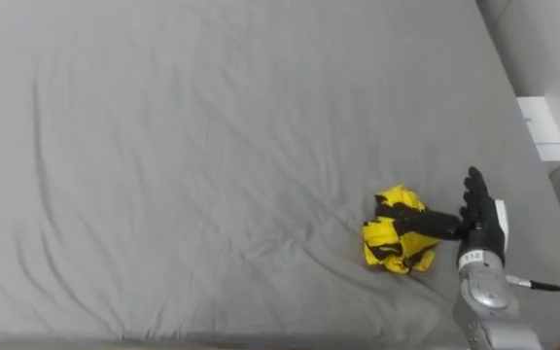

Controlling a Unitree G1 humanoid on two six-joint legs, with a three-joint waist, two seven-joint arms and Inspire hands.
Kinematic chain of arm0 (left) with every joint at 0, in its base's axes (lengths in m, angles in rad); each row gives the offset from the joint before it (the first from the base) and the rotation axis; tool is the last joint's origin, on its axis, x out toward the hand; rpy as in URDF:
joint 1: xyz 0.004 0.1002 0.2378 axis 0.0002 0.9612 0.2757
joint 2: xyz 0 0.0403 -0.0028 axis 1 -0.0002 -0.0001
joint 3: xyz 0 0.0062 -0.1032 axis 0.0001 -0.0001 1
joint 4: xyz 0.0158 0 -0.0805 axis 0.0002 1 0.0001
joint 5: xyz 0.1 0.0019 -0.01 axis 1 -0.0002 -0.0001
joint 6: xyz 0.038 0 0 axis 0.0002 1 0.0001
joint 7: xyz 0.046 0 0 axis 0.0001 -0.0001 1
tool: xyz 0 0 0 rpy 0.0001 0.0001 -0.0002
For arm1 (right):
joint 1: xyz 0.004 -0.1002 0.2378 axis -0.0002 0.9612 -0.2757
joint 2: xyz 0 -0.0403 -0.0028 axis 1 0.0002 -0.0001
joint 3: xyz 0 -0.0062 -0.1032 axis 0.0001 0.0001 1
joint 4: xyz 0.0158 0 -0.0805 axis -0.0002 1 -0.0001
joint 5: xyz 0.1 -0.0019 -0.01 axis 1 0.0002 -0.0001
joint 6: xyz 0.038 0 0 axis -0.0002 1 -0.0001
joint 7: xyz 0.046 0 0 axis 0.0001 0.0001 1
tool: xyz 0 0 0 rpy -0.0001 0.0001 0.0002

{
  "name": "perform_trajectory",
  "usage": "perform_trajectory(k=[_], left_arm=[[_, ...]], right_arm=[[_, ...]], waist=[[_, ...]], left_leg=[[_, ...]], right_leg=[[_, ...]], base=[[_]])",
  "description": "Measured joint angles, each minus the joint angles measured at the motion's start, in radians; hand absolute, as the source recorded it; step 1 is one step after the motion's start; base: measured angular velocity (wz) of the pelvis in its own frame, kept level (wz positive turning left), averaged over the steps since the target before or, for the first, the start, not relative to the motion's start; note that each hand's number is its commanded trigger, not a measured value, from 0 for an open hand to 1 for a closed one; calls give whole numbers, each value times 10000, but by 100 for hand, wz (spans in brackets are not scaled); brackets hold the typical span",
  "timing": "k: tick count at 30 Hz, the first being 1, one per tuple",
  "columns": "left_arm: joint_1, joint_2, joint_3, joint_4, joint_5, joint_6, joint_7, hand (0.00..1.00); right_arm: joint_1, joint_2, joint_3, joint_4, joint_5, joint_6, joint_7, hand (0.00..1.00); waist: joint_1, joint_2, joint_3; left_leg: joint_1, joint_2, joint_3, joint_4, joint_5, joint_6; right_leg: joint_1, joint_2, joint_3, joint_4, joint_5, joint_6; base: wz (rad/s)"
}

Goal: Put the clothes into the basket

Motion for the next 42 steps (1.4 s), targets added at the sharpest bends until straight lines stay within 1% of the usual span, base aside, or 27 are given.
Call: perform_trajectory(k=[2, 4, 5, 6, 7, 9, 10, 11, 12, 13, 14, 18, 19, 20, 22, 23, 25, 26, 28, 29, 30, 31, 32, 34, 37, 40, 42], left_arm=[[-71, 13, -167, -17, -2, 66, -131, 0], [-178, 53, -180, -91, -4, 150, -146, 0], [-205, 64, -173, -101, 5, 161, -146, 0], [-247, 67, -166, -76, 37, 164, -148, 0], [-330, 69, -166, -59, 174, 175, -158, 0], [-386, 110, -167, -76, 388, 145, -162, 0], [-417, 161, -169, -68, 434, 152, -163, 0], [-419, 190, -172, -61, 452, 157, -163, 0], [-419, 226, -175, -49, 607, 191, -163, 0], [-426, 247, -180, -51, 762, 229, -163, 0], [-425, 248, -188, -48, 845, 253, -163, 0], [-427, 262, -286, -31, 1392, 551, -294, 0], [-426, 263, -303, -31, 1401, 644, -377, 0], [-425, 265, -338, -27, 1398, 685, -392, 0], [-427, 277, -468, -46, 1397, 905, -418, 0], [-440, 279, -480, -55, 1394, 956, -418, 0], [-566, 296, -529, -81, 1393, 1072, -409, 0], [-603, 301, -531, -88, 1398, 1111, -407, 0], [-696, 316, -529, -118, 1398, 1211, -398, 0], [-718, 319, -530, -157, 1398, 1247, -391, 0], [-769, 319, -530, -172, 1398, 1302, -371, 0], [-796, 319, -529, -172, 1398, 1314, -349, 0], [-812, 319, -528, -174, 1398, 1312, -340, 0], [-919, 320, -531, -182, 1366, 1312, -301, 0], [-1102, 320, -534, -206, 1351, 1283, -227, 0], [-1113, 322, -529, -188, 1351, 1240, -126, 0], [-1121, 339, -529, -252, 1246, 1227, -95, 0]], right_arm=[[-226, -10, 11, 329, 59, 139, 6, 0], [-468, -16, 61, 605, 79, 179, 9, 0], [-525, -36, 58, 701, 32, 182, 10, 0], [-781, -103, 58, 1170, -95, 175, 41, 0], [-1000, -228, 62, 1656, -159, 171, 101, 0], [-1192, -397, 80, 2057, -165, 172, 175, 0], [-1256, -466, 79, 2132, -164, 172, 205, 0], [-1266, -493, 83, 2156, -178, 172, 214, 0], [-1299, -541, 91, 2243, -254, 171, 237, 0], [-1387, -601, 175, 2461, -312, 135, 301, 0], [-1436, -645, 240, 2601, -337, 127, 337, 0], [-1787, -852, 299, 3416, -384, 138, 550, 0], [-1803, -918, 308, 3600, -383, 110, 571, 73], [-1822, -937, 310, 3678, -383, 109, 569, 100], [-1887, -983, 419, 4018, -475, 127, 544, 100], [-1892, -1019, 432, 4079, -568, 138, 528, 100], [-1786, -1334, 443, 4189, -816, 170, 411, 100], [-1786, -1378, 435, 4227, -838, 173, 397, 100], [-1777, -1660, 408, 4400, -896, 185, 394, 100], [-1769, -1701, 400, 4457, -895, 199, 397, 100], [-1750, -1731, 386, 4482, -896, 298, 391, 100], [-1753, -1729, 373, 4483, -905, 381, 374, 100], [-1751, -1731, 365, 4490, -925, 405, 362, 100], [-1754, -1786, 322, 4488, -962, 534, 311, 100], [-1755, -1902, 273, 4469, -946, 592, 254, 100], [-1737, -1813, 181, 4444, -791, 733, 262, 100], [-1675, -1768, 199, 4434, -575, 780, 258, 100]], waist=[[146, 34, 14], [158, 63, 19], [174, 63, 21], [226, 59, 34], [352, 67, 39], [479, 67, 59], [494, 73, 91], [502, 75, 97], [504, 81, 100], [556, 77, 143], [586, 76, 154], [680, 100, 169], [703, 110, 174], [722, 111, 175], [728, 113, 176], [719, 113, 174], [724, 107, 170], [725, 105, 169], [722, 108, 160], [718, 113, 157], [723, 110, 150], [724, 119, 115], [724, 125, 105], [708, 140, 89], [665, 135, 75], [673, 79, 56], [665, 17, 18]], left_leg=[[-85, -23, -30, 6, 15, 24], [-356, -108, -273, 20, 74, 63], [-410, -141, -322, 15, 118, 78], [-468, -167, -343, -17, 147, 87], [-558, -181, -357, -11, 151, 95], [-707, -198, -422, -6, 156, 104], [-778, -210, -505, -5, 158, 105], [-806, -210, -526, -4, 158, 106], [-876, -211, -540, 12, 170, 111], [-906, -212, -538, 24, 176, 113], [-918, -214, -537, 37, 176, 113], [-1068, -239, -550, 146, 209, 156], [-1081, -262, -547, 154, 230, 182], [-1086, -271, -547, 160, 235, 192], [-1114, -318, -543, 174, 265, 240], [-1118, -332, -547, 173, 273, 254], [-1153, -378, -546, 163, 301, 299], [-1161, -383, -545, 161, 305, 306], [-1154, -413, -547, 159, 315, 320], [-1126, -418, -534, 152, 316, 321], [-1064, -431, -520, 137, 316, 321], [-1026, -441, -522, 125, 316, 320], [-1000, -449, -522, 116, 316, 320], [-866, -476, -539, 18, 318, 318], [-716, -488, -496, -192, 337, 287], [-212, -473, -358, -533, 347, 273], [22, -475, -300, -656, 347, 272]], right_leg=[[-67, -37, -48, 13, -17, 27], [-261, -95, -275, 26, -29, 49], [-308, -119, -323, 46, -40, 67], [-373, -150, -362, 69, -45, 78], [-431, -173, -506, 69, -47, 83], [-546, -200, -720, 89, -46, 85], [-588, -211, -863, 100, -46, 85], [-606, -212, -903, 99, -47, 85], [-645, -225, -1049, 99, -49, 90], [-656, -236, -1109, 98, -58, 105], [-659, -243, -1132, 99, -62, 112], [-686, -265, -1269, 39, -74, 123], [-666, -290, -1346, 28, -76, 123], [-661, -298, -1365, 29, -78, 125], [-644, -343, -1441, 25, -92, 154], [-631, -357, -1490, 22, -98, 168], [-603, -402, -1656, 13, -125, 217], [-603, -406, -1670, 8, -129, 222], [-545, -423, -1764, -16, -147, 251], [-518, -425, -1771, -26, -150, 257], [-464, -431, -1768, -42, -156, 266], [-410, -431, -1767, -94, -157, 268], [-377, -430, -1771, -132, -157, 268], [-275, -441, -1768, -177, -169, 289], [-214, -443, -1779, -176, -174, 297], [60, -445, -1624, -164, -172, 301], [214, -454, -1602, -157, -171, 304]], base=[[12], [27], [24], [14], [8], [13], [18], [21], [14], [11], [6], [10], [16], [14], [11], [20], [25], [18], [13], [9], [0], [0], [0], [0], [0], [-11], [-10]])
